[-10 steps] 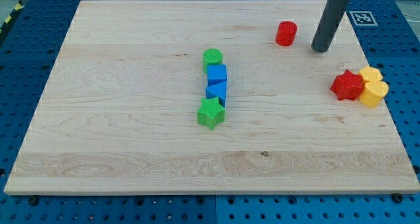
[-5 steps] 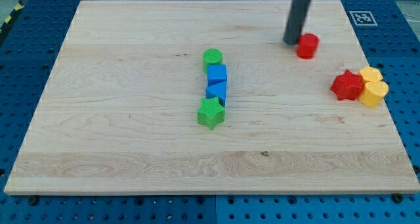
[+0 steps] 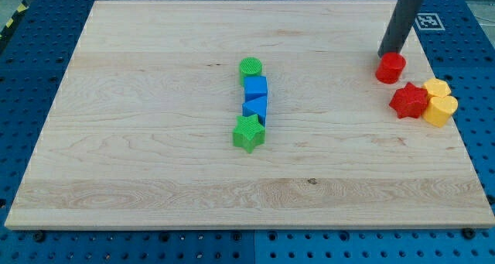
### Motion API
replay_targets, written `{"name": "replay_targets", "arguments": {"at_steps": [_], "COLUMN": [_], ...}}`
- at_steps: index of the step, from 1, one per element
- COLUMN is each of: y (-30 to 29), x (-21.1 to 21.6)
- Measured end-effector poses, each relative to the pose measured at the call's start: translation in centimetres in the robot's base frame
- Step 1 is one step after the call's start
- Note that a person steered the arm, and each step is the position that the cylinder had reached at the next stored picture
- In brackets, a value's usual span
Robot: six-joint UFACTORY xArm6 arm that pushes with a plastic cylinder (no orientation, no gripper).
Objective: Move the red circle into the red star
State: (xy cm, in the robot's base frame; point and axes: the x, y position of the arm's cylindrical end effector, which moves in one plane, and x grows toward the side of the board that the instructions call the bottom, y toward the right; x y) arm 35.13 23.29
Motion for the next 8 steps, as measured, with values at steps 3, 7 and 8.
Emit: {"name": "replay_targets", "arguments": {"at_steps": [3,7,8], "y": [-1.5,-3.7,-3.7], "x": [1.8,6.8,7.0]}}
